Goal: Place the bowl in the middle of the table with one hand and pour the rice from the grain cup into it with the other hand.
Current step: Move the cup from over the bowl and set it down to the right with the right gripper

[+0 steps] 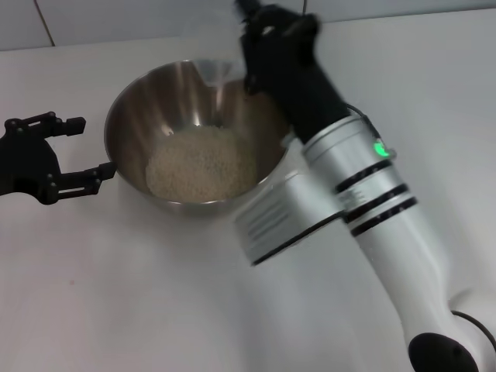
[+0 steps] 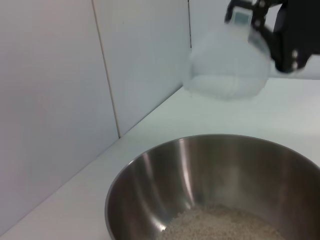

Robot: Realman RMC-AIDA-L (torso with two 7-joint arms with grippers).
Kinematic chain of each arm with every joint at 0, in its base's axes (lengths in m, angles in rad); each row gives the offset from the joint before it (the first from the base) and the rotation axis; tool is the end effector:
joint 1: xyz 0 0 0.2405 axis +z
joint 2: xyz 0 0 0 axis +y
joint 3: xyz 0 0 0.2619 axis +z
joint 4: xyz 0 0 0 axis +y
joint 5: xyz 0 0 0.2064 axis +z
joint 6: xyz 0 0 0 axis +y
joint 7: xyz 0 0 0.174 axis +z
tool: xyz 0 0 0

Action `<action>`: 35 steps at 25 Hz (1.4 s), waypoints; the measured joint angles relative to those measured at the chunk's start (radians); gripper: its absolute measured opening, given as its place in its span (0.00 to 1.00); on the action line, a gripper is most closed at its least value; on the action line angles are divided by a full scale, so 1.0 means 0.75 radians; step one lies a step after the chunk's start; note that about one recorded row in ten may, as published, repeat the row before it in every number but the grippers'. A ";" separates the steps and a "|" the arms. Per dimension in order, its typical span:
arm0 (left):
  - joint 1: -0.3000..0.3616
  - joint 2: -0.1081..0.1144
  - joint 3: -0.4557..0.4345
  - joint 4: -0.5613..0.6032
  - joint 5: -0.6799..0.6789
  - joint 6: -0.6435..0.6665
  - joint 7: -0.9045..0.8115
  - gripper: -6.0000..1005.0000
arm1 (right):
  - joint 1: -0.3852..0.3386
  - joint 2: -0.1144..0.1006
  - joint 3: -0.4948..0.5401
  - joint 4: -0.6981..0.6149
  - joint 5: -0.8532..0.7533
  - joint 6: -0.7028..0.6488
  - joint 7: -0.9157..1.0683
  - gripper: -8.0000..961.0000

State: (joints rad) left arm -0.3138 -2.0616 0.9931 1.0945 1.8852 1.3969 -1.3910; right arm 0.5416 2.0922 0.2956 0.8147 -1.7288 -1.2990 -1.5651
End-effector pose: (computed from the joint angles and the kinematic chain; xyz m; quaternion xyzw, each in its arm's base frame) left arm -0.2589 0.3413 0.0129 -0.9569 -0.0974 -0.1371 0.2369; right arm 0.1354 0.3350 -0.0928 -0.6761 -0.2556 0.0831 0.6861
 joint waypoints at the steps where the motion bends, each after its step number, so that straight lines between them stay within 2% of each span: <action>1: -0.001 0.000 0.000 -0.003 0.000 -0.001 0.000 0.80 | -0.024 -0.001 0.023 0.000 -0.001 -0.031 0.201 0.02; 2: -0.001 0.000 0.000 -0.003 0.000 -0.003 0.000 0.80 | -0.046 -0.002 0.041 -0.009 -0.004 -0.057 0.372 0.02; 3: -0.001 0.000 0.000 -0.003 0.000 -0.004 0.000 0.80 | -0.091 -0.005 0.078 -0.068 -0.005 -0.110 0.776 0.02; 4: -0.001 0.000 -0.001 -0.003 0.000 -0.004 0.000 0.80 | -0.091 -0.005 0.078 -0.068 -0.005 -0.110 0.776 0.02; 7: -0.001 0.000 0.000 -0.003 0.000 -0.005 -0.002 0.80 | -0.142 -0.003 0.127 -0.216 0.001 -0.138 1.221 0.02; 8: -0.002 0.000 0.003 -0.003 0.000 -0.005 -0.005 0.80 | -0.159 -0.001 0.148 -0.328 0.007 -0.128 1.438 0.02; 9: -0.002 0.000 0.004 -0.003 0.000 -0.005 -0.005 0.80 | -0.159 -0.001 0.148 -0.328 0.007 -0.128 1.438 0.02; 12: -0.002 0.000 0.005 -0.003 0.000 -0.005 -0.005 0.80 | -0.164 -0.001 0.161 -0.472 0.018 -0.037 1.688 0.02; 13: -0.002 0.000 0.005 -0.007 0.000 -0.005 -0.005 0.80 | -0.153 -0.003 0.161 -0.551 0.018 0.056 1.798 0.02; 16: -0.003 0.000 0.006 -0.010 0.000 -0.006 -0.005 0.80 | -0.136 -0.004 0.154 -0.611 0.014 0.130 1.868 0.02; 18: -0.006 0.000 0.007 -0.013 0.000 -0.006 -0.009 0.80 | -0.108 -0.005 0.137 -0.653 -0.003 0.250 1.909 0.02; 23: -0.014 0.000 0.007 -0.013 0.000 -0.005 -0.009 0.80 | -0.052 -0.010 0.088 -0.684 -0.040 0.394 1.916 0.02; 29: -0.022 -0.001 0.007 -0.013 0.000 -0.005 -0.011 0.80 | -0.015 -0.008 0.080 -0.694 -0.062 0.476 1.921 0.02; 35: -0.028 -0.004 0.009 -0.013 0.000 -0.005 -0.013 0.80 | -0.016 -0.008 0.080 -0.693 -0.062 0.489 1.924 0.07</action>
State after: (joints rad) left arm -0.3347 -2.0645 0.9999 1.0844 1.8851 1.3928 -1.4004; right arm 0.5298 2.0863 0.3553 0.2952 -1.7750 -0.9320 -0.1222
